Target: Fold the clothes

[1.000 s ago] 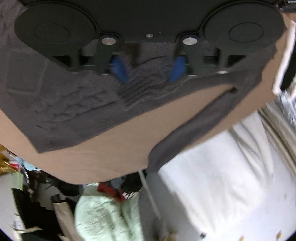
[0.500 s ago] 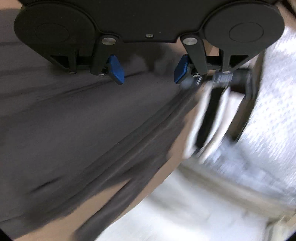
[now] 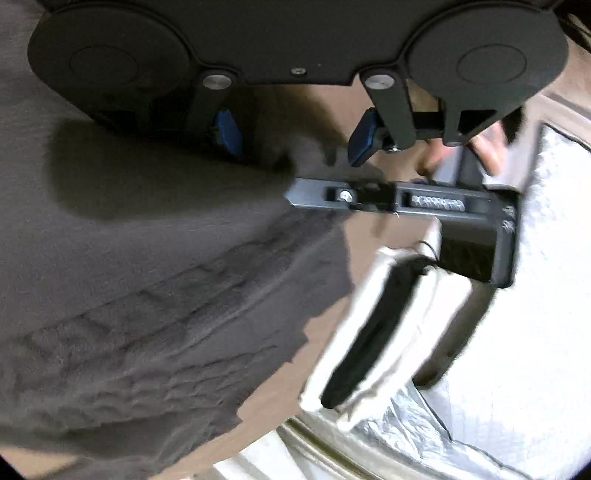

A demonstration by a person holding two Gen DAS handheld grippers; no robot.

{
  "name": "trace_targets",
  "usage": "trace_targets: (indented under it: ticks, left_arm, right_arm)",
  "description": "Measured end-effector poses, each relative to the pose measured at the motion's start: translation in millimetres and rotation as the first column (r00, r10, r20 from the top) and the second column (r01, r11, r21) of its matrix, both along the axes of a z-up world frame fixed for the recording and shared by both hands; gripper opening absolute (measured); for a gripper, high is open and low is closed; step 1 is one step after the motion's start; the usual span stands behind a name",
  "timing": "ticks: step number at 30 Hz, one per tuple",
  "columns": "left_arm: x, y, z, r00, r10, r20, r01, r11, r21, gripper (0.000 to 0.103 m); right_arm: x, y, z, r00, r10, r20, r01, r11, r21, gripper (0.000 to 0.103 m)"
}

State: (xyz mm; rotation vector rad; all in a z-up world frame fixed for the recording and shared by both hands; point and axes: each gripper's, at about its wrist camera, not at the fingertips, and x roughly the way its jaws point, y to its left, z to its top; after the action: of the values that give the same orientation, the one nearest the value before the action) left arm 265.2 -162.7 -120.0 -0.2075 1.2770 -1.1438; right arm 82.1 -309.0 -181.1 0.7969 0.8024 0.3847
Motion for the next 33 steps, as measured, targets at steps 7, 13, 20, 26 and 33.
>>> trace_targets:
  ticks: [7, 13, 20, 26, 33]
  left_arm:
    - [-16, 22, 11, 0.992, 0.001, 0.126, -0.025, 0.983, 0.184, 0.013]
    - [-33, 14, 25, 0.968, -0.067, 0.241, 0.016, 0.977, 0.211, 0.013]
    - [-11, 35, 29, 0.954, 0.063, 0.292, -0.139, 0.959, 0.247, 0.014]
    - [4, 43, 14, 0.98, 0.112, 0.165, -0.143, 0.972, 0.188, 0.021]
    - [-35, 16, 15, 0.933, -0.061, 0.356, -0.07, 0.936, 0.344, 0.054]
  right_arm:
    - [-27, 31, -6, 0.997, 0.071, 0.004, -0.071, 0.997, 0.039, 0.027]
    - [-48, 48, -14, 0.998, 0.052, -0.035, -0.05, 0.998, 0.047, 0.044]
    - [-46, 34, -26, 0.996, 0.006, -0.092, -0.004, 1.0, 0.021, 0.035]
    - [-74, 7, -2, 0.994, 0.001, -0.113, -0.009, 0.997, -0.07, 0.041]
    - [-126, -64, 43, 0.957, -0.29, -0.028, 0.279, 0.94, -0.197, 0.053]
